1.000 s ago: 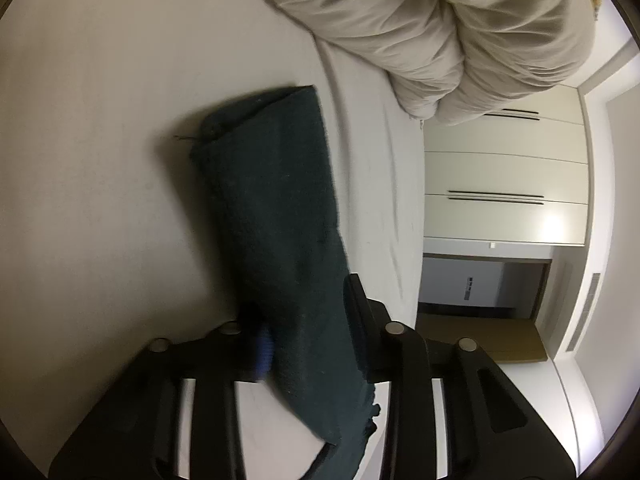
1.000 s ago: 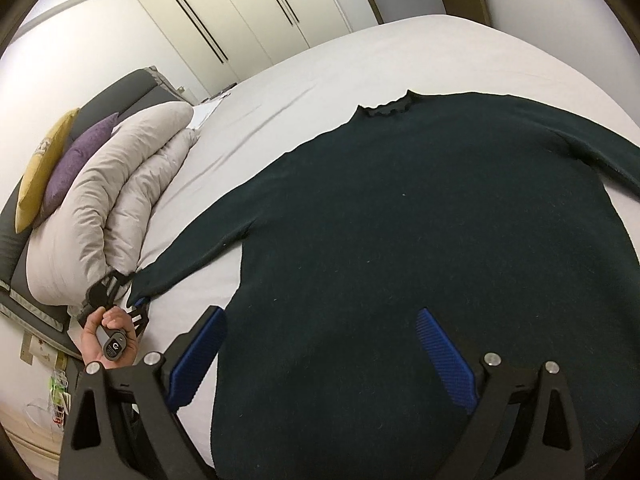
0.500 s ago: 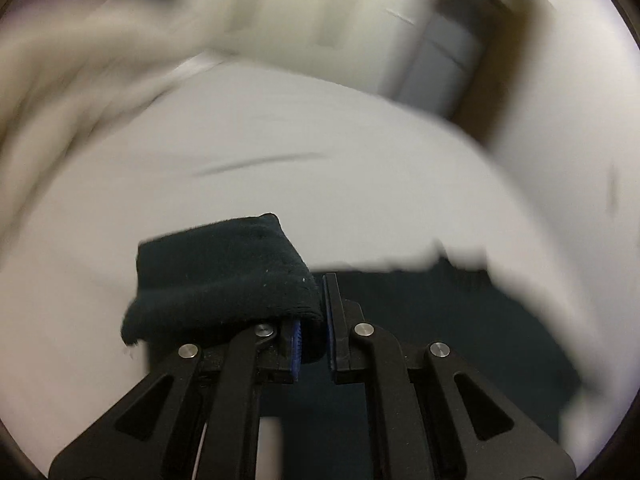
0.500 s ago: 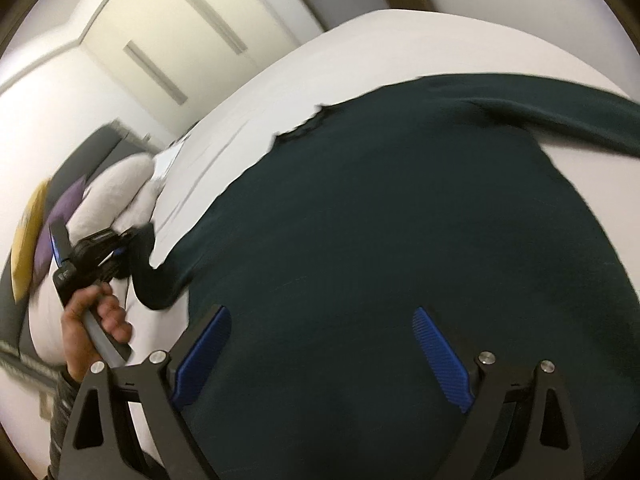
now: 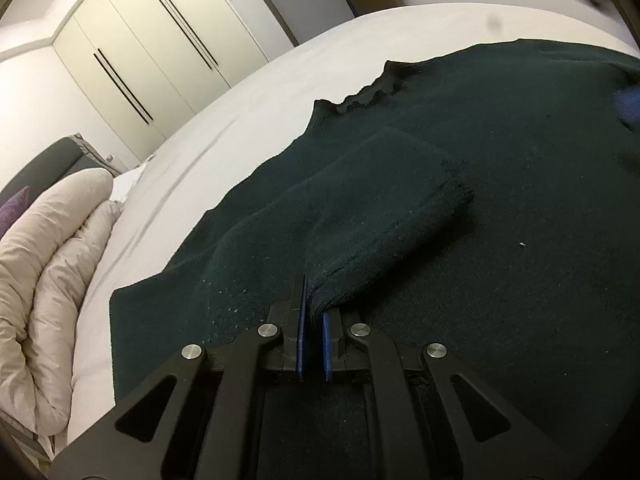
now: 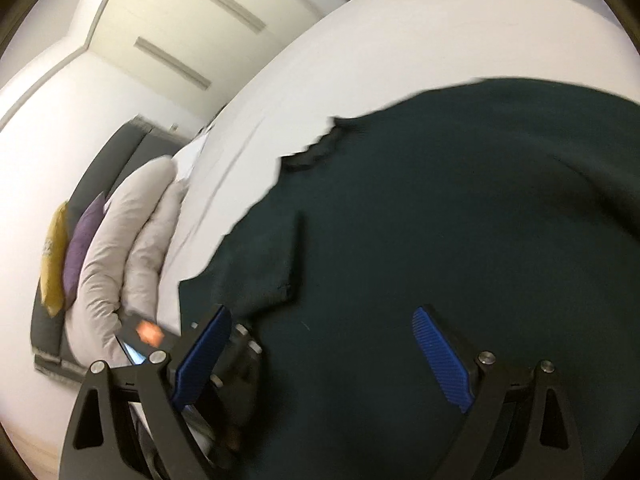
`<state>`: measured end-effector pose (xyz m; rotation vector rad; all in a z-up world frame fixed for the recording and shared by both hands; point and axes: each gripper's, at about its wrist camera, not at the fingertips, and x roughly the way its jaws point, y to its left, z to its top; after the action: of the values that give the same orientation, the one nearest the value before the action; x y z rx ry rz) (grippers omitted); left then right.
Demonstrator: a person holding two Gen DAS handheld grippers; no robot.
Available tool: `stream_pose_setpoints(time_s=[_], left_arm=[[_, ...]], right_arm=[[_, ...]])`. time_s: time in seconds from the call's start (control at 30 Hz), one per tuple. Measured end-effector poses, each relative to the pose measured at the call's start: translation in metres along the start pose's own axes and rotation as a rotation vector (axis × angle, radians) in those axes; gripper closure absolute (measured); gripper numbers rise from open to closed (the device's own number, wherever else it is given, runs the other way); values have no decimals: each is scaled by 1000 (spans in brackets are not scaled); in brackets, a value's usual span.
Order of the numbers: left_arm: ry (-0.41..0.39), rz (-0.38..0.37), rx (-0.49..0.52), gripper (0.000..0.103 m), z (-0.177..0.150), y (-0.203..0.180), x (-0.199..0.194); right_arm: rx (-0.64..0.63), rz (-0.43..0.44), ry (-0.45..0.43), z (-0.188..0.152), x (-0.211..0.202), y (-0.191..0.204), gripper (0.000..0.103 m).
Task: Fold small clothes
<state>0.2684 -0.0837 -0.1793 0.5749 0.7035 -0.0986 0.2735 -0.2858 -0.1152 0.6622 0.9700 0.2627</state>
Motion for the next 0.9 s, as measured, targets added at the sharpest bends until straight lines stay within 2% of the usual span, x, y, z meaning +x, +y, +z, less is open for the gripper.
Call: stream_pose_setpoints(time_s=[0.1, 0.13, 0.23, 0.33, 0.43, 0.53, 0.57, 0.6, 0.63, 0.67, 0.77, 0.9], left_arm=[[-22, 13, 2, 97, -1, -6, -5], [-29, 13, -4, 97, -5, -22, -19], [-36, 7, -44, 97, -9, -19, -24], [-42, -14, -102, 97, -15, -9, -28], [-42, -32, -150, 97, -17, 0, -29], [-42, -42, -174, 97, -19, 6, -33], [-37, -40, -179, 97, -19, 7, -33], [-37, -41, -187, 97, -19, 9, -34], [-34, -43, -192, 97, -19, 10, -33], [-28, -41, -195, 93, -19, 12, -33], [-24, -66, -197, 92, -16, 16, -36], [-97, -151, -273, 90, -16, 37, -71]], right_arm=[[-14, 89, 94, 22, 38, 19, 8], [4, 89, 118, 26, 50, 21, 8], [41, 102, 195, 35, 82, 23, 11], [94, 134, 260, 39, 107, 19, 26], [111, 147, 294, 41, 127, 21, 34], [63, 155, 311, 40, 137, 34, 46], [39, 150, 319, 39, 141, 38, 61], [15, 144, 331, 38, 146, 42, 82], [-17, 114, 342, 35, 150, 45, 89], [-40, 98, 341, 34, 150, 46, 90], [-90, 48, 301, 37, 142, 46, 94], [-109, -6, 225, 56, 118, 32, 94]])
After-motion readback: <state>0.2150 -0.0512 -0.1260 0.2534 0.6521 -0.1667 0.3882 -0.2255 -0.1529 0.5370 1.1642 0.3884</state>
